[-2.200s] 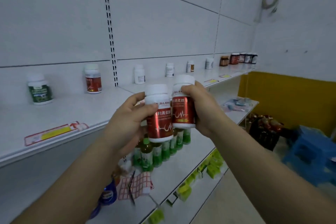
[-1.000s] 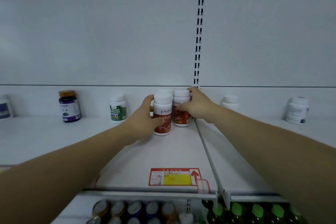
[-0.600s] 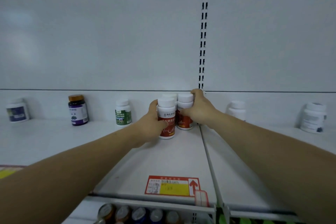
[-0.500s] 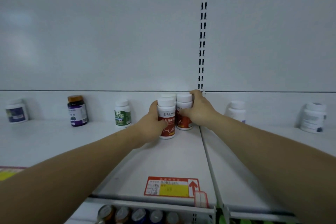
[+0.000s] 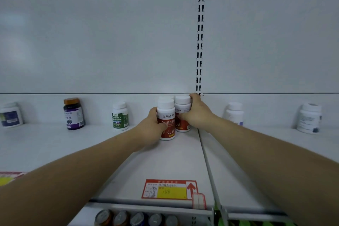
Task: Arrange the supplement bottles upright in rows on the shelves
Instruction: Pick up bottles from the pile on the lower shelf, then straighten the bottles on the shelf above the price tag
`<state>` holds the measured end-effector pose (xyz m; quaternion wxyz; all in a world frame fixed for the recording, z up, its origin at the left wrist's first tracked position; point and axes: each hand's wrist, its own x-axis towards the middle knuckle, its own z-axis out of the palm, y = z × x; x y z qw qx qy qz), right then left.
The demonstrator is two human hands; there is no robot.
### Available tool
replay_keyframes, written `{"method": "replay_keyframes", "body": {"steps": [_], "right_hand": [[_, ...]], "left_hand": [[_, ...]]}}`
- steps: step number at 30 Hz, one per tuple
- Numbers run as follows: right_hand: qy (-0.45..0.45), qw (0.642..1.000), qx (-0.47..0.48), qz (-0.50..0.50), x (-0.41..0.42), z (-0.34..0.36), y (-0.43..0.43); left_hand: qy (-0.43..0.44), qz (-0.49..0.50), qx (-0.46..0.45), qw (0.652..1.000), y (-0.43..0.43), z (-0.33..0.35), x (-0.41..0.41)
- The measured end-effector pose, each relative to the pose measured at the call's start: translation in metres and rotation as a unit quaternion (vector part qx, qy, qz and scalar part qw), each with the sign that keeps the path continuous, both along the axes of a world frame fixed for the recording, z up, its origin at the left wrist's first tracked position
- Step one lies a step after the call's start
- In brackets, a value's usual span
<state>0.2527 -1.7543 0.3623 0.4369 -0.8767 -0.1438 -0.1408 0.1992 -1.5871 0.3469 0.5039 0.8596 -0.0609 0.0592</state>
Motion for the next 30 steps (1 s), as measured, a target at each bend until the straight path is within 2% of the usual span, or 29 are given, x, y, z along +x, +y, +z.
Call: {"method": "replay_keyframes", "body": {"steps": [4,10,14,18,30], "right_hand": [[0.006,0.999,-0.036,-0.005,-0.003,0.011,-0.005],[-0.033,0.991,-0.125,-0.023,-0.007,0.05,-0.013],[-0.093,0.977,-0.194,0.009,-0.013,0.077,0.009],[-0.102,0.963,-0.232,0.092,-0.033,0.09,0.067],[-0.147,0.9,-0.277,0.303,-0.178,0.07,0.335]], "left_hand": [[0.028,0.006,0.003,1.0,0.003,0.008,-0.002],[0.052,0.034,0.067,0.996,0.023,0.029,-0.017],[0.025,0.083,0.193,0.977,0.048,0.043,-0.046],[0.013,0.143,0.317,0.938,0.083,0.049,-0.092],[0.062,0.285,0.404,0.867,0.265,0.03,-0.291]]}}
